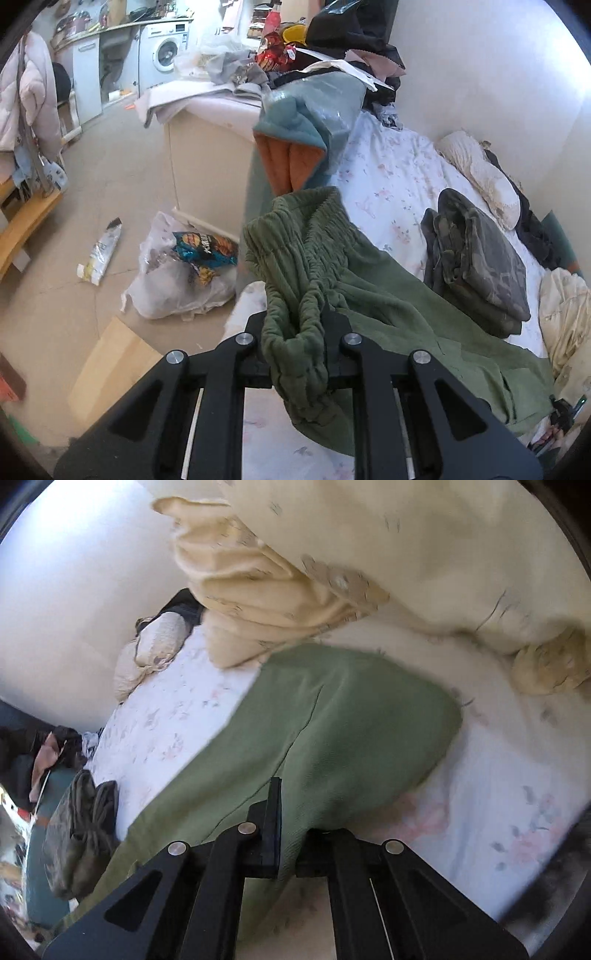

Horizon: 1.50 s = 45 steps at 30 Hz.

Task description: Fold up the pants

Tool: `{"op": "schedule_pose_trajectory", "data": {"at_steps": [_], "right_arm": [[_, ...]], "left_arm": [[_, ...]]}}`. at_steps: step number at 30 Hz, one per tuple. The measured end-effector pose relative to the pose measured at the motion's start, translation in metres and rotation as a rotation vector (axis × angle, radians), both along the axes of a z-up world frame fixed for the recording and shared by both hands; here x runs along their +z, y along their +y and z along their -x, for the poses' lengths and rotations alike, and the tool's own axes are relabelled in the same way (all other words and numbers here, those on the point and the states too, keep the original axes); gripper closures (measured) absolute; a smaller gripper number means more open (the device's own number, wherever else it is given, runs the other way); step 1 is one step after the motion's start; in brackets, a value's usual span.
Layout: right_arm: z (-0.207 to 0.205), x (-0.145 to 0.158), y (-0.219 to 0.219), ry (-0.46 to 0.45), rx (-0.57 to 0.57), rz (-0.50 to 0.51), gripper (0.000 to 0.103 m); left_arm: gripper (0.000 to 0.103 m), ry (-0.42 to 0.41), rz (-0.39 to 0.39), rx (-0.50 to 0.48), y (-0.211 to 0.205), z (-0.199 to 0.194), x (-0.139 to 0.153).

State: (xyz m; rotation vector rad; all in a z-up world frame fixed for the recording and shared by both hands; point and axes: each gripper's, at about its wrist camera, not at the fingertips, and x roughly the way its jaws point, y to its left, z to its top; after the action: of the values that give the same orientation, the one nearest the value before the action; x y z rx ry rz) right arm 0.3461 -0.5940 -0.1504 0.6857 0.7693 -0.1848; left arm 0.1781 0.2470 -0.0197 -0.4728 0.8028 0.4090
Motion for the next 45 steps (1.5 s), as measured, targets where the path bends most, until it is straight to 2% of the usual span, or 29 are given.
{"op": "schedule_pose_trajectory", "data": {"at_steps": [3,5,7,9,12,15,18,21,24,26,28,29,30,31,32,33,34,36,37,38,41,43,45], "right_arm": [[0.014,0.011,0.005,0.041,0.008,0.018,0.101],[0.025,0.014,0.017,0.118,0.043,0.085,0.101],[0.044,0.013,0.026,0.173,0.054,0.097,0.101],[0.067,0.014,0.038,0.211,0.036,0.100,0.101],[0.113,0.028,0.056,0.184,0.000,0.083,0.101],[0.150,0.040,0.074,0.201,-0.004,0.075,0.101],[0.190,0.049,0.086,0.258,-0.030,0.038,0.101],[0.226,0.045,0.097,0.375,-0.054,0.026,0.101],[0.243,0.020,0.106,0.525,-0.069,0.077,0.099],[0.238,-0.011,0.114,0.665,-0.026,0.125,0.097],[0.236,-0.018,0.122,0.713,-0.020,0.212,0.089],[0.235,-0.014,0.127,0.742,-0.023,0.282,0.077],[0.233,-0.007,0.136,0.784,-0.024,0.399,0.067],[0.232,0.003,0.149,0.809,-0.013,0.538,0.067],[0.233,0.014,0.161,0.804,-0.006,0.633,0.066],[0.236,0.028,0.171,0.782,-0.025,0.693,0.066],[0.242,0.050,0.184,0.721,-0.063,0.727,0.066],[0.248,0.081,0.208,0.584,-0.062,0.695,0.066],[0.250,0.099,0.229,0.481,-0.011,0.630,0.066],[0.251,0.108,0.249,0.416,0.052,0.559,0.063],[0.245,0.122,0.330,0.256,0.354,0.258,0.063],[0.239,0.117,0.399,0.214,0.574,0.078,0.063],[0.237,0.103,0.470,0.203,0.754,-0.034,0.064]], "left_arm": [[0.090,0.015,0.023,-0.006,0.016,0.018,0.013],[0.090,0.024,0.021,-0.018,0.026,0.028,0.019],[0.090,0.038,0.009,-0.042,0.036,0.040,0.022],[0.090,0.044,0.078,-0.055,0.051,0.053,0.017],[0.090,0.055,0.109,-0.051,0.062,0.077,0.018],[0.090,0.054,0.108,-0.048,0.079,0.100,0.026],[0.090,0.044,0.117,-0.023,0.103,0.126,0.031],[0.090,0.015,0.154,0.011,0.126,0.152,0.028],[0.090,0.002,0.251,0.028,0.134,0.161,0.016],[0.090,0.021,0.223,-0.002,0.126,0.154,0.016],[0.089,0.041,0.192,-0.032,0.113,0.148,0.017],[0.089,0.054,0.177,-0.064,0.104,0.143,0.017],[0.089,0.063,0.176,-0.097,0.096,0.139,0.016],[0.089,0.056,0.201,-0.111,0.089,0.137,0.017],[0.089,0.043,0.203,-0.126,0.083,0.136,0.020],[0.089,0.032,0.179,-0.144,0.076,0.134,0.024],[0.089,0.025,0.159,-0.156,0.071,0.132,0.028],[0.089,0.014,0.119,-0.190,0.060,0.129,0.035],[0.089,0.014,0.107,-0.204,0.057,0.127,0.036],[0.089,0.016,0.100,-0.217,0.054,0.126,0.037],[0.089,0.021,0.106,-0.239,0.049,0.122,0.035],[0.089,0.020,0.109,-0.241,0.047,0.119,0.036],[0.089,0.019,0.099,-0.246,0.043,0.118,0.038]]}}
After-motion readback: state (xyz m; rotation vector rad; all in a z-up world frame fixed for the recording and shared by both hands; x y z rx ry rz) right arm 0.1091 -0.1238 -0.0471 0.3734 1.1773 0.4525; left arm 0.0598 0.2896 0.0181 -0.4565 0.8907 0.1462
